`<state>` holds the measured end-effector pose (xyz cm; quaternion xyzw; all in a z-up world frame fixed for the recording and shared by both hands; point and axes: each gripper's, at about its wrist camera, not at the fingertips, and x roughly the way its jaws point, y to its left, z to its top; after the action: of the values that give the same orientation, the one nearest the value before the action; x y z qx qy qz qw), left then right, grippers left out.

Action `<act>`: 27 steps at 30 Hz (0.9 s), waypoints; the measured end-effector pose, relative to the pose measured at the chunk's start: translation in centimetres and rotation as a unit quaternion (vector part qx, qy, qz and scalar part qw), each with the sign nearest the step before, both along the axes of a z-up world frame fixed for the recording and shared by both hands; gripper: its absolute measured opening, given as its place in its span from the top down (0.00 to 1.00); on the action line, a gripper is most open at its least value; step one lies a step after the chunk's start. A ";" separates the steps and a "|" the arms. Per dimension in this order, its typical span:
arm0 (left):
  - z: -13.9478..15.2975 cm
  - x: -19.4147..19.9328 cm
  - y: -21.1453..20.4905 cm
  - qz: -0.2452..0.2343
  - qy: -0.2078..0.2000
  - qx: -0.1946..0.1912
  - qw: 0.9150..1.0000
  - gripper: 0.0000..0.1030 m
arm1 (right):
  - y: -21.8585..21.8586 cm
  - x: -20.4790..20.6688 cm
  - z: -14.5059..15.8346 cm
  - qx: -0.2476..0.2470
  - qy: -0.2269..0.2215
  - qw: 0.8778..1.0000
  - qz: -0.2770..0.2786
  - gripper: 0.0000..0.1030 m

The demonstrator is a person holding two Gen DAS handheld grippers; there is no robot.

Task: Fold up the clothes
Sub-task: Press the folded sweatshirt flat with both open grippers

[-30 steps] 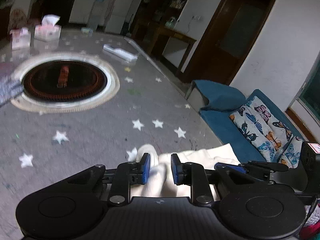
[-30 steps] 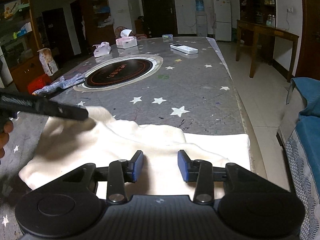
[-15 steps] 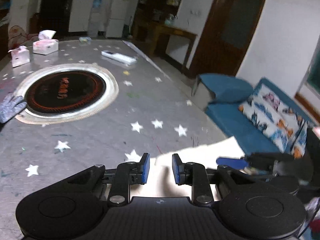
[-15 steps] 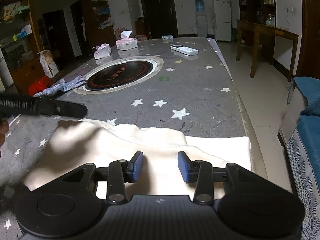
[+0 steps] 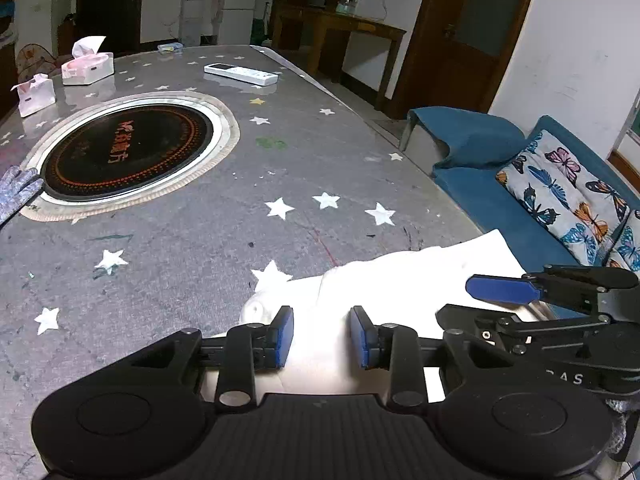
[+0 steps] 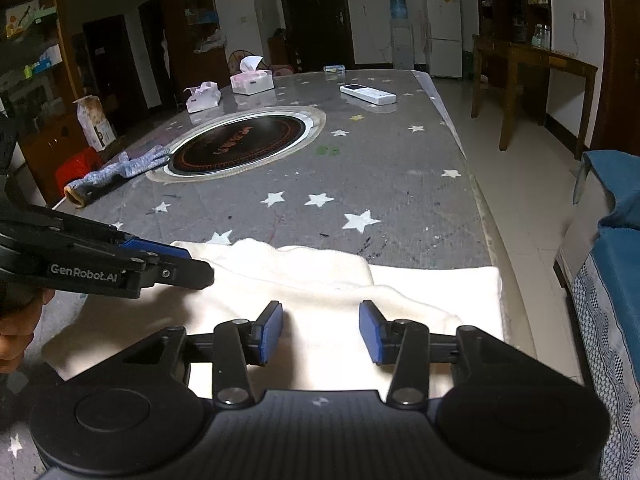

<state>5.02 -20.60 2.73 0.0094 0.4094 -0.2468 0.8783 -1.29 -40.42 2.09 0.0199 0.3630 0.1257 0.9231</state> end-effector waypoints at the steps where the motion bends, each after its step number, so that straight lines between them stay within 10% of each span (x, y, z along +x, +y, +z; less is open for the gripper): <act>1: 0.2 -0.2 0.1 0.001 -0.001 -0.001 1.000 0.66 | 0.0 0.0 0.0 -0.001 0.000 1.000 0.000 0.58; 27: 2.1 -8.3 2.7 0.021 -0.010 0.000 1.000 0.31 | 0.3 -6.6 1.6 0.005 -0.017 1.000 -0.009 0.39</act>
<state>-3.28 -17.88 4.85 0.0029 0.4008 -0.2284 0.8872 -7.94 -40.08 3.74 0.0256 0.3469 0.1193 0.9299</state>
